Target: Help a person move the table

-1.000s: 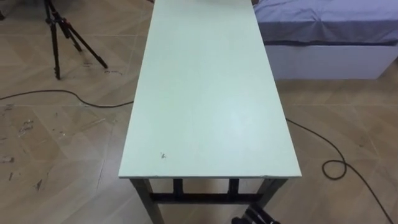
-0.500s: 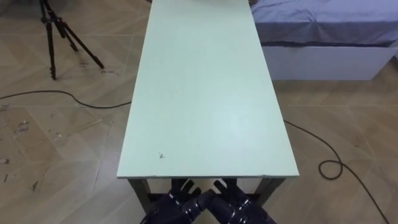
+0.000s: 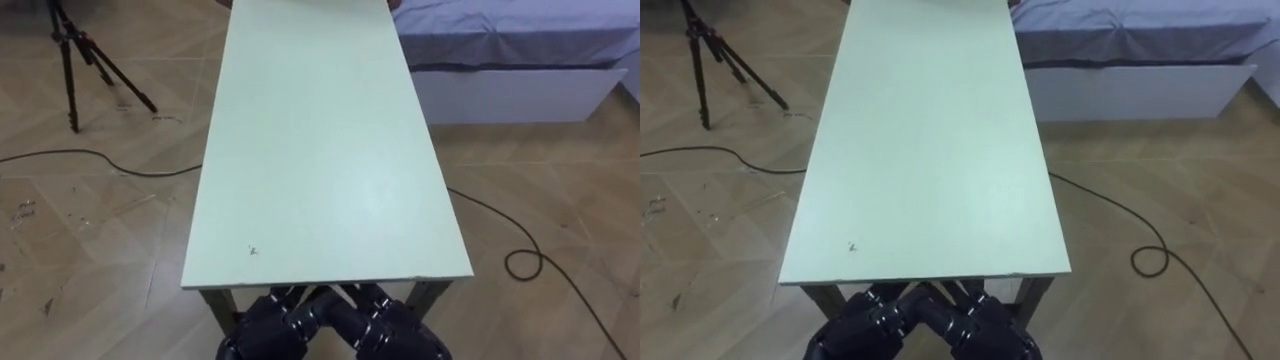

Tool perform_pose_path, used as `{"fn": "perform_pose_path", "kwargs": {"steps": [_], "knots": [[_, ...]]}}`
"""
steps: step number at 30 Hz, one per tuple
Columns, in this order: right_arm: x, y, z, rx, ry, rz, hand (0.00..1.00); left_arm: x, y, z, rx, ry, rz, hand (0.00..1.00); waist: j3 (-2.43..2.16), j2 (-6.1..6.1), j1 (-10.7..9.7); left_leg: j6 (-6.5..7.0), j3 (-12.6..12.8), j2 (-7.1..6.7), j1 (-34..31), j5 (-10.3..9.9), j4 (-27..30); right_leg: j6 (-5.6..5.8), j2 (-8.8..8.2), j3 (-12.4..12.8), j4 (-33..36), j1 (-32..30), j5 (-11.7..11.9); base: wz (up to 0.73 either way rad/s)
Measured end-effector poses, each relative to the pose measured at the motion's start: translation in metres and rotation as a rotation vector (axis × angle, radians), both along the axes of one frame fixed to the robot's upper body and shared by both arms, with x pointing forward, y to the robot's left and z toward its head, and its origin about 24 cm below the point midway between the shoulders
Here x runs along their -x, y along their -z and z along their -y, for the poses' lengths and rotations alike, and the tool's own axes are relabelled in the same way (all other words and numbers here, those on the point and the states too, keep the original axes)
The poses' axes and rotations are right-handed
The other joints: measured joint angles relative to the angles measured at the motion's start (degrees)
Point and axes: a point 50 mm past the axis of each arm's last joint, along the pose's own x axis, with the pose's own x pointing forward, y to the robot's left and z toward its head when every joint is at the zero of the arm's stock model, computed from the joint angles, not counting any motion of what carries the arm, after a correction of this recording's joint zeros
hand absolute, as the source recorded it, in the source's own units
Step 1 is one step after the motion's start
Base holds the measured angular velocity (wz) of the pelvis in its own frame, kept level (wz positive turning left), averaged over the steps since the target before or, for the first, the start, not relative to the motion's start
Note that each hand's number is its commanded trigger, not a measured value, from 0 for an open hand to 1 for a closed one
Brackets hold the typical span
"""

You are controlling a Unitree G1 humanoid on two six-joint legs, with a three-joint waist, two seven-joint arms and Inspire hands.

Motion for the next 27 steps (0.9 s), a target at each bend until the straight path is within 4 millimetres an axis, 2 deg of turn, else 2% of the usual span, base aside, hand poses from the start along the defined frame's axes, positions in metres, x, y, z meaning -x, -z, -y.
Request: {"fn": "perform_pose_path", "kwargs": {"steps": [6,9,10,11,12,14,21,24,26,27], "knots": [[-0.009,-0.001,0.000,-0.033,0.052,-0.059,0.00,-0.013,-0.003,-0.004,0.069,-0.084,-0.072,0.00,0.04,0.04,0.42,-0.02,0.15,-0.01,0.00,0.03,0.11,-0.04,0.01,0.10,0.09,-0.07,0.03,-0.01],[-0.016,-0.002,0.001,-0.046,0.109,-0.102,0.00,-0.016,-0.002,-0.007,0.100,-0.129,-0.102,0.00,0.08,0.07,1.47,-0.02,0.44,-0.03,0.35,0.05,0.13,-0.04,0.01,0.62,0.15,0.08,0.03,-0.05],[-0.018,-0.002,0.003,-0.039,0.123,-0.114,0.00,-0.020,-0.001,-0.011,0.108,-0.163,-0.116,0.00,0.18,0.06,1.73,-0.02,0.49,-0.03,0.50,0.05,0.23,-0.04,0.01,0.71,0.13,0.24,0.03,0.00],[-0.022,-0.003,0.003,-0.038,0.136,-0.121,0.00,-0.023,0.000,-0.015,0.117,-0.203,-0.129,0.00,0.65,0.18,1.82,-0.02,0.49,-0.03,1.00,0.05,0.18,-0.04,0.02,0.75,0.10,0.72,0.03,0.00],[-0.024,-0.003,0.004,-0.039,0.146,-0.128,0.00,-0.024,0.000,-0.017,0.122,-0.223,-0.136,0.00,0.86,0.25,1.78,-0.02,0.49,-0.03,1.16,0.05,0.11,-0.04,0.03,0.71,0.11,0.86,0.03,0.00],[-0.030,-0.005,0.005,-0.028,0.174,-0.139,0.00,-0.028,-0.001,-0.024,0.119,-0.280,-0.150,0.00,1.03,0.37,1.67,-0.02,0.46,-0.04,1.12,0.05,0.08,-0.05,0.05,0.73,0.09,0.85,0.03,0.00],[-0.035,-0.005,0.012,-0.020,0.241,-0.181,0.00,-0.029,0.002,-0.025,0.142,-0.352,-0.213,0.00,0.87,0.46,1.67,-0.05,0.31,-0.02,1.17,0.08,0.27,-0.05,0.12,0.65,0.09,0.81,0.03,0.00],[-0.035,-0.004,0.013,-0.007,0.255,-0.195,0.00,-0.029,0.003,-0.024,0.164,-0.374,-0.234,0.00,0.47,0.45,1.67,-0.06,0.31,0.00,1.28,0.10,0.33,-0.05,0.11,0.64,0.09,0.90,0.03,0.00],[-0.035,-0.003,0.014,-0.002,0.266,-0.207,0.00,-0.030,0.009,-0.025,0.153,-0.376,-0.256,0.00,0.01,0.68,1.69,-0.06,0.36,0.01,1.50,0.11,0.32,-0.05,0.11,0.68,0.05,1.09,0.03,0.00],[-0.035,-0.003,0.014,-0.002,0.270,-0.209,0.00,-0.030,0.010,-0.025,0.150,-0.375,-0.261,0.00,0.01,0.70,1.69,-0.06,0.39,0.01,1.74,0.11,0.29,-0.07,0.11,0.69,0.03,1.28,0.02,0.00]]}}
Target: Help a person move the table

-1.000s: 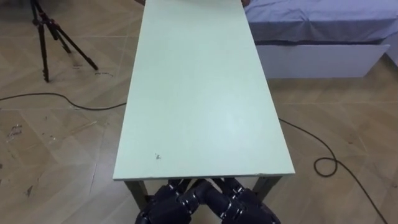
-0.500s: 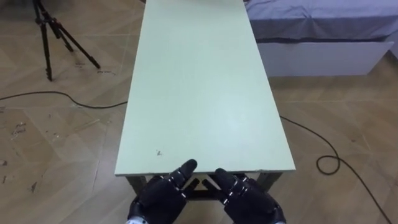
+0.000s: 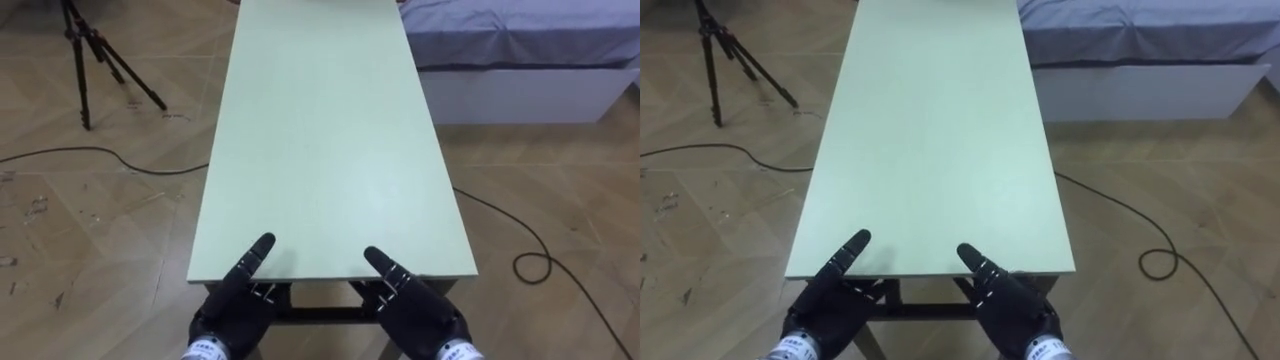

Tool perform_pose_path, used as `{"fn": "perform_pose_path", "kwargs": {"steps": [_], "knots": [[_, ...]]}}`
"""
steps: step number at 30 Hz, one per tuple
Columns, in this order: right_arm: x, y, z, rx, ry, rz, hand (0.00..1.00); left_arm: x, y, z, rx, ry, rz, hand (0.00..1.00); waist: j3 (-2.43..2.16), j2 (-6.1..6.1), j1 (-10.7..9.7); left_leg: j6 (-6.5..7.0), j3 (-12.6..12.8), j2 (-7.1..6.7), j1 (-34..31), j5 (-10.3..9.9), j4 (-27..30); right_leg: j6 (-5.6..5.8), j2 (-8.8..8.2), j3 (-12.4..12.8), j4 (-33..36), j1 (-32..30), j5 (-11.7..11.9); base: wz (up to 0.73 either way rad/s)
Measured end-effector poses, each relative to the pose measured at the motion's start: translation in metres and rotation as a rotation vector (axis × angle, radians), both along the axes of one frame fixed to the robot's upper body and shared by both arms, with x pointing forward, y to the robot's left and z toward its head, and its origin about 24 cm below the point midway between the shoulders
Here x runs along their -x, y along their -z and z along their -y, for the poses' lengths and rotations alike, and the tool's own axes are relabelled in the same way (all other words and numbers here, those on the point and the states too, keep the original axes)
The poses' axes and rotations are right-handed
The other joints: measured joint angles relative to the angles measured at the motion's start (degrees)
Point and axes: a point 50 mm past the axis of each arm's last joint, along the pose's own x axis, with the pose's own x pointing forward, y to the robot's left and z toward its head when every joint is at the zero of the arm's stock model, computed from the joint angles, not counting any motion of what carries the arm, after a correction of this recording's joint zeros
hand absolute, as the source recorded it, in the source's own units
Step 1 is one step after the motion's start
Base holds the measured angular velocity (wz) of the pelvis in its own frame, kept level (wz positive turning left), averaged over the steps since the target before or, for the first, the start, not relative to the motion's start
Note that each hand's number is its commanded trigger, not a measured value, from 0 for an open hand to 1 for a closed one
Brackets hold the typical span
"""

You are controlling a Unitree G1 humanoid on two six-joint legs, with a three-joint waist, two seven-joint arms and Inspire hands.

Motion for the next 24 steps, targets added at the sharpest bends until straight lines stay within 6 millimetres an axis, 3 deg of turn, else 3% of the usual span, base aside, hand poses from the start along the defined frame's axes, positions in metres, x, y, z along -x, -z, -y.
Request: {"fn": "perform_pose_path", "kwargs": {"steps": [8,10,14,24], "knots": [[-0.004,0.003,0.011,-0.058,0.122,-0.034,0.00,-0.002,0.008,-0.002,-0.004,0.013,-0.039,0.00,-0.30,0.67,0.28,-0.04,0.41,0.11,0.88,-0.01,-0.48,-0.10,0.22,1.36,-0.05,0.72,-0.03,-0.03],[-0.004,0.002,0.011,-0.101,0.146,-0.046,0.00,-0.002,0.009,-0.001,0.016,-0.001,-0.048,0.00,-0.12,1.00,0.24,-0.04,0.62,0.12,1.41,-0.02,-0.76,-0.10,0.24,1.36,-0.07,1.08,-0.03,-0.04],[-0.006,0.002,0.009,-0.157,0.193,-0.063,0.00,-0.001,0.010,-0.001,0.032,-0.006,-0.058,0.00,-0.41,1.43,0.15,-0.04,0.65,0.10,1.50,-0.02,-0.88,-0.10,0.24,1.31,-0.07,1.12,-0.03,0.00],[-0.011,-0.003,0.003,-0.222,0.251,-0.067,0.00,-0.004,0.008,0.000,0.075,-0.049,-0.052,0.00,-0.49,1.56,0.06,-0.04,0.84,0.10,0.58,-0.02,-0.48,-0.20,0.22,1.34,0.05,0.24,0.03,0.00]]}}
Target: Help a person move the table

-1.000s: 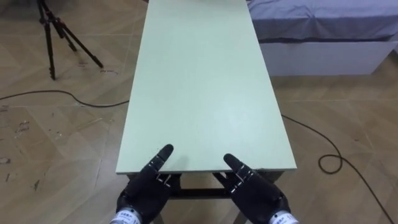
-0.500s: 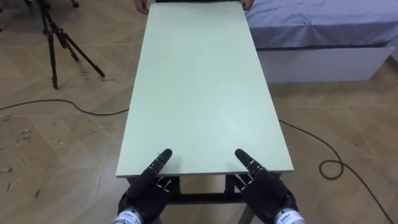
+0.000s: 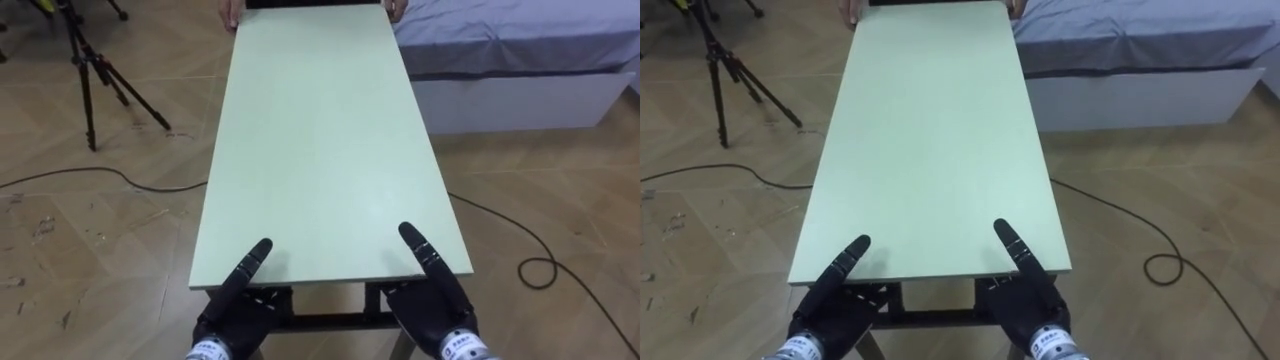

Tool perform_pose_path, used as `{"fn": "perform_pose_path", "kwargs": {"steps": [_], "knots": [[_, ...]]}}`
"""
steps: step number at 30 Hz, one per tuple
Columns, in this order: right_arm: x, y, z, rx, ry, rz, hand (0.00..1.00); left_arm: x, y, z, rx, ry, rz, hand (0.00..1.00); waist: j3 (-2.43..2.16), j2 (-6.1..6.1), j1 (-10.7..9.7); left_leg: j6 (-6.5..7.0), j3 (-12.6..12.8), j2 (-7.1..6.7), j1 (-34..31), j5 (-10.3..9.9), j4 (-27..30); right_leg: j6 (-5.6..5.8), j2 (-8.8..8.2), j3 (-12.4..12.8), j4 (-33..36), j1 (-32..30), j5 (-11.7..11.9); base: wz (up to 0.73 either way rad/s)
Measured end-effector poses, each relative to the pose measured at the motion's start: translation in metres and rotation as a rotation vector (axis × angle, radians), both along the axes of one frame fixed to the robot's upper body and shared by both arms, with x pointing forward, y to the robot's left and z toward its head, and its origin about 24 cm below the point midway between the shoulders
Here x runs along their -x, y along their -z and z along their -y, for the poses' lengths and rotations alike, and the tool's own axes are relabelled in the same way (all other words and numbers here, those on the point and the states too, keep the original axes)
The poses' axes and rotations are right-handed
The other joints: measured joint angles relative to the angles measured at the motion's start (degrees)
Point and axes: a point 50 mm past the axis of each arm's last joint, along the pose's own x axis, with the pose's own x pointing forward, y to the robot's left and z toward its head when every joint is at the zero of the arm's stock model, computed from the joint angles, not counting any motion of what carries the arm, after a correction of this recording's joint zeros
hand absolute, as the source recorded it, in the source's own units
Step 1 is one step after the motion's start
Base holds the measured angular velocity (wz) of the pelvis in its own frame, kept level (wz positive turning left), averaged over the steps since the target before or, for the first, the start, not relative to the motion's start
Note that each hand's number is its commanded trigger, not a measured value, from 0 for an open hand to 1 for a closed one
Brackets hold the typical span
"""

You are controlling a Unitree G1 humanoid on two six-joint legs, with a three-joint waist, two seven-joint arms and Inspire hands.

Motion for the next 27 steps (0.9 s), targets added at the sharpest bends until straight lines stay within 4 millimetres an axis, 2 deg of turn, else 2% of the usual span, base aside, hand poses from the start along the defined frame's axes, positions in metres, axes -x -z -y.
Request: {"fn": "perform_pose_path", "kwargs": {"steps": [4,5,6,7,8,12,17,21,27], "knots": [[-0.0003,-0.0003,0.0007,0.001,0.003,0.001,0.00,-0.0005,-0.0002,0.0013,0.009,-0.008,0.002,0.00,0.00,0.00,0.06,0.00,0.00,0.00,-0.08,0.00,0.07,-0.04,-0.01,0.01,-0.02,-0.06,0.02,0.00],[-0.0003,-0.0003,0.0008,0.001,0.004,0.001,0.00,-0.0006,-0.0002,0.0014,0.010,-0.009,0.002,0.10,0.00,0.00,0.07,0.00,0.00,0.00,-0.08,0.00,0.07,-0.04,-0.02,0.01,-0.02,-0.06,0.03,0.00],[-0.0003,-0.0003,0.0007,0.001,0.004,0.001,0.00,-0.0006,-0.0002,0.0013,0.009,-0.010,0.002,0.40,0.00,0.00,0.07,0.00,0.00,0.00,-0.08,0.00,0.07,-0.04,-0.02,0.01,-0.02,-0.06,0.03,0.00],[-0.0003,-0.0003,0.0005,0.000,0.004,0.001,0.62,-0.0006,-0.0003,0.0012,0.010,-0.011,0.002,0.97,0.01,0.00,0.07,0.00,0.00,0.00,-0.11,0.00,0.06,-0.04,-0.02,0.01,0.00,-0.11,0.03,0.00],[-0.0005,-0.0005,0.0004,0.000,0.004,0.001,1.00,-0.0009,-0.0006,0.0012,0.013,-0.013,0.004,1.00,0.01,-0.01,0.17,0.00,0.12,0.00,-0.18,0.00,0.03,-0.04,-0.02,0.08,0.12,-0.27,0.03,0.00],[-0.0008,-0.0009,0.0002,0.001,0.004,-0.002,1.00,-0.0016,-0.0014,0.0011,0.039,-0.032,0.004,1.00,0.08,-0.14,0.39,0.00,0.27,0.06,-0.25,0.00,0.03,-0.04,0.00,0.16,0.67,-0.69,0.02,-0.01],[-0.0007,-0.0003,-0.0001,0.003,0.008,-0.016,1.00,-0.0033,-0.0040,0.0015,0.054,-0.039,0.016,1.00,0.40,-0.82,1.01,0.00,0.31,0.11,-0.27,0.00,0.08,-0.04,0.04,0.17,0.84,-0.78,0.03,0.00],[0.0023,0.0061,0.0034,0.024,0.027,-0.091,1.00,-0.0043,-0.0063,0.0056,0.072,-0.024,0.024,1.00,0.43,-0.92,2.02,0.00,0.25,0.13,-0.29,0.00,0.17,-0.03,0.05,0.11,0.79,-0.87,0.02,0.00],[0.0024,0.0067,0.0029,0.058,0.021,-0.092,1.00,-0.0023,-0.0047,0.0072,0.063,-0.015,0.006,1.00,0.35,-1.08,1.81,-0.01,0.26,0.28,-0.27,0.00,0.15,-0.03,0.18,0.15,0.76,-0.90,0.02,0.00]]}}
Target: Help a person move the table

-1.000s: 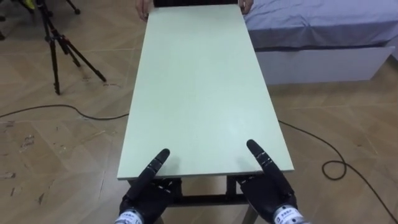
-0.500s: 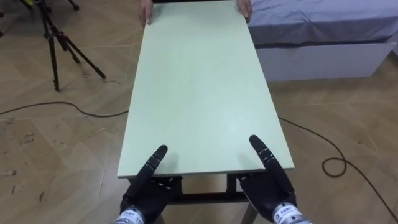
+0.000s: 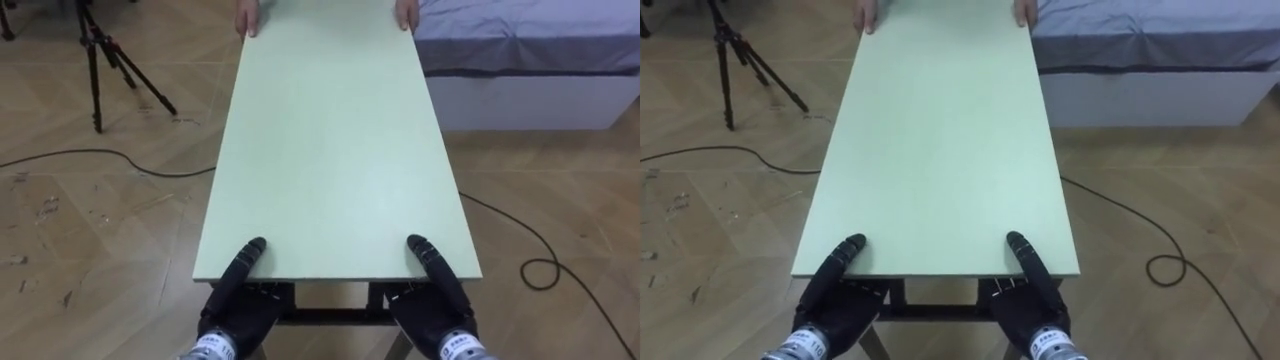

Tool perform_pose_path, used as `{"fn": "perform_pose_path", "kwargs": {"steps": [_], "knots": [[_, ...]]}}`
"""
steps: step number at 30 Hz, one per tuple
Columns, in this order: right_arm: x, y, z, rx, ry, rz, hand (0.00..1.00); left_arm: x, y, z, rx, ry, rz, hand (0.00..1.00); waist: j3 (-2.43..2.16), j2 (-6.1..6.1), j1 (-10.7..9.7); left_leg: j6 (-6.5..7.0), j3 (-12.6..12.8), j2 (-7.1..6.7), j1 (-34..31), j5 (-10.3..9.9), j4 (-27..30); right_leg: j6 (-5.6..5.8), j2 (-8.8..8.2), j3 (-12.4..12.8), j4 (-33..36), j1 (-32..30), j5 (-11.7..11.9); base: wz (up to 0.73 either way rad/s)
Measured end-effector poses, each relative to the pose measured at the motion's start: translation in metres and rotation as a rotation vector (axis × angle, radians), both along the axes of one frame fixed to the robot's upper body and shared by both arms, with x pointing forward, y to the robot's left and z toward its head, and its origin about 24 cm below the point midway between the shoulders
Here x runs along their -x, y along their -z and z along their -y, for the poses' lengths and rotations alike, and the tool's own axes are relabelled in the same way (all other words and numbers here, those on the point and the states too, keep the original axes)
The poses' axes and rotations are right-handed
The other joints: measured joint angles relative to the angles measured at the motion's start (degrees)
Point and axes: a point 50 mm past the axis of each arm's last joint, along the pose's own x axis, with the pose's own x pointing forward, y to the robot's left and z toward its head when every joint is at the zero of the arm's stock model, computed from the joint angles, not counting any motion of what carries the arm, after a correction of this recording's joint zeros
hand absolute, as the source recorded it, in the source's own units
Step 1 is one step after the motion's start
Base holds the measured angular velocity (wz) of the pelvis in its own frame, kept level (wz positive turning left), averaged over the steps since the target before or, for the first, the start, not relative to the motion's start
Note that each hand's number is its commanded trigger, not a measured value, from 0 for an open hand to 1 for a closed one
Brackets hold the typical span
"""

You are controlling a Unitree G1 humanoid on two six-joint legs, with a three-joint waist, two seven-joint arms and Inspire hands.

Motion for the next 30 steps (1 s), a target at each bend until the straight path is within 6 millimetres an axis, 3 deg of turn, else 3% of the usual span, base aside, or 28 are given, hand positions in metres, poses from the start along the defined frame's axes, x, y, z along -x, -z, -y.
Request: {"fn": "perform_pose_path", "kwargs": {"steps": [18,30], "knots": [[-0.002,-0.002,0.000,0.012,0.004,0.000,1.00,0.000,0.000,0.003,-0.023,-0.003,-0.001,1.00,-0.11,0.48,-0.42,0.00,-0.43,-0.09,-0.34,0.01,0.26,0.00,-0.13,-0.58,0.00,-0.09,0.00,0.01],[-0.004,-0.029,-0.006,-0.004,0.036,0.129,1.00,-0.001,-0.028,0.010,-0.030,-0.038,0.113,1.00,-0.39,0.02,0.91,-0.15,-0.04,0.18,-2.59,-0.03,2.24,-0.41,-0.10,-0.01,0.28,-1.87,-0.26,-0.01]]}}
